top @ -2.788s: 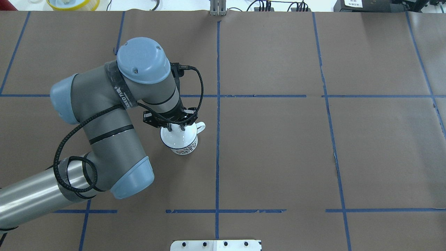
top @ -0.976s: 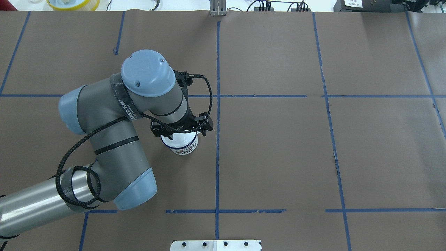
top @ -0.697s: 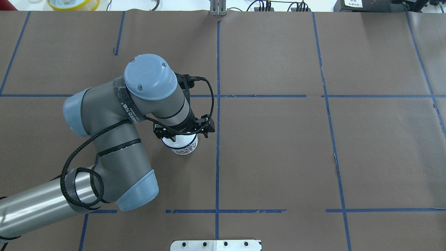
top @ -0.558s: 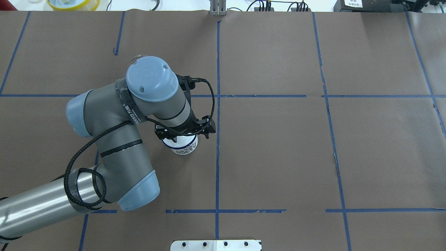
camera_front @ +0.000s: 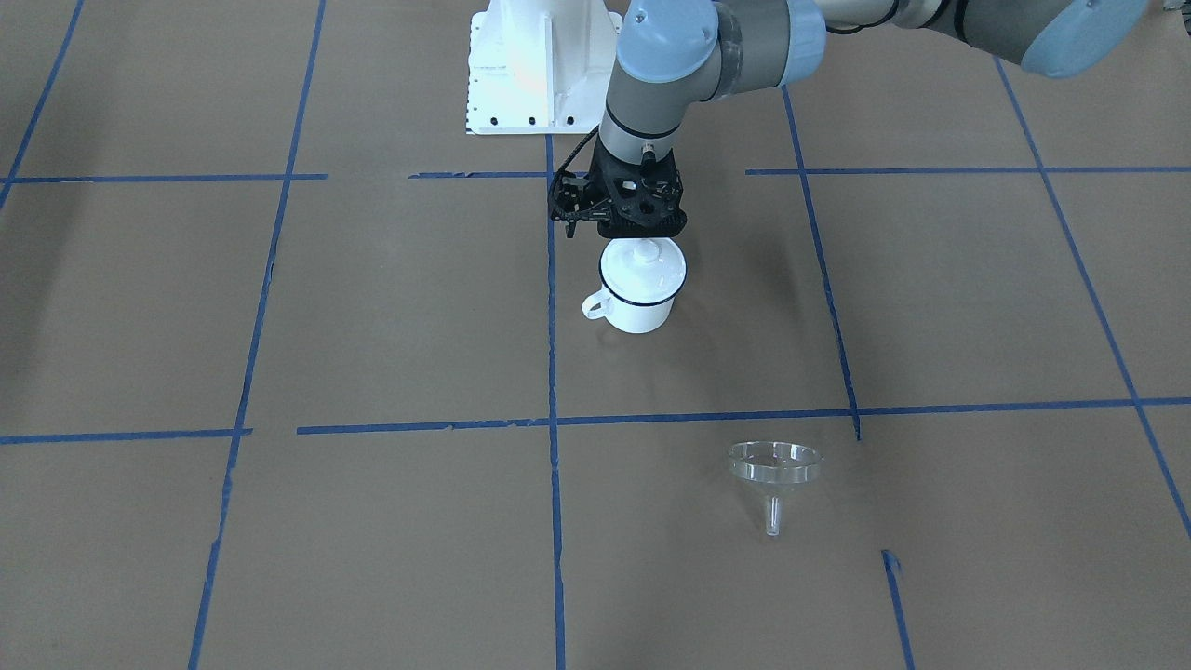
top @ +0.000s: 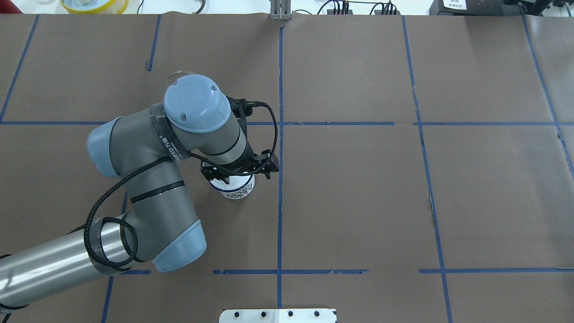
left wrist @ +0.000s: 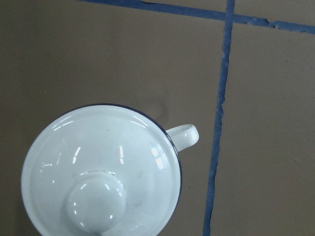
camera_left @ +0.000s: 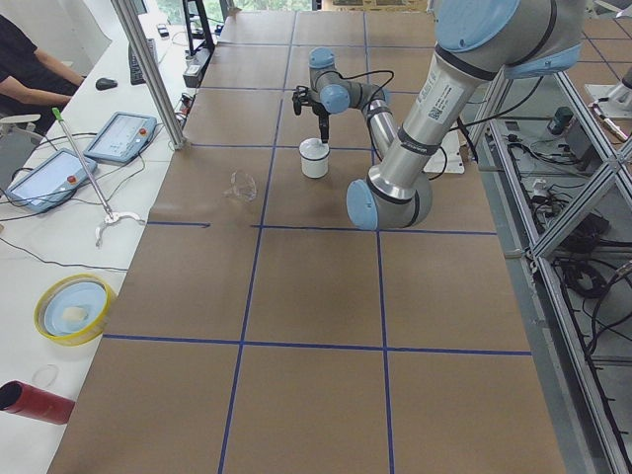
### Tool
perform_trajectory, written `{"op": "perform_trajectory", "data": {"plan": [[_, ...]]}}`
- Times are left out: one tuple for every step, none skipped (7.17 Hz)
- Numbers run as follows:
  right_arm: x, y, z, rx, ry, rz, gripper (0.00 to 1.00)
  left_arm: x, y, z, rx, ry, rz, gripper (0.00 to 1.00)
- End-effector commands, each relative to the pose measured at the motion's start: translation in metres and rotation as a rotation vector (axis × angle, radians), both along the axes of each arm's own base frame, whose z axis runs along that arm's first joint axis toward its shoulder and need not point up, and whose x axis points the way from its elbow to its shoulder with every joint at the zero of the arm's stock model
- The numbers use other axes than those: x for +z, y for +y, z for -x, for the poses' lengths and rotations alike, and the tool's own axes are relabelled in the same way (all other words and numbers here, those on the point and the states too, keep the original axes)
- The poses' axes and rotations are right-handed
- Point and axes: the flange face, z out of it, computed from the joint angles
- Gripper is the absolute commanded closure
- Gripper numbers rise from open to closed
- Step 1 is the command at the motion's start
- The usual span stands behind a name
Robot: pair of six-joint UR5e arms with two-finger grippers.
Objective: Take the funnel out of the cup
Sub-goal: 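Open the left gripper and raise it away from the lidded mug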
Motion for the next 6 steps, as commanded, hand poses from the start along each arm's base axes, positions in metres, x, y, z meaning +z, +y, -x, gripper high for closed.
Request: {"op": "perform_trajectory", "data": {"plan": [[0.000,0.000,0.000,0.000,0.000,0.000,0.00,-0.007,0.009,0.021,-0.003,0.030,-0.024,0.00],[0.000,-0.001,0.000,0.000,0.000,-0.001,0.00,-0.002,0.023,0.055,-0.011,0.059,-0.046,0.00],[0.000,0.000,0.000,0.000,0.000,0.000,0.00,0.005,0.013,0.083,-0.046,0.061,-0.056,0.00],[0.000,0.000,0.000,0.000,0.000,0.000,0.00,0.006,-0.027,0.127,-0.110,0.053,-0.108,0.00],[0.000,0.000,0.000,0.000,0.000,0.000,0.00,0.022,-0.043,0.147,-0.079,0.018,-0.194,0.00],[0.000,0.000,0.000,0.000,0.000,0.000,0.00,0.047,-0.063,0.169,-0.017,-0.038,-0.303,0.00]]}}
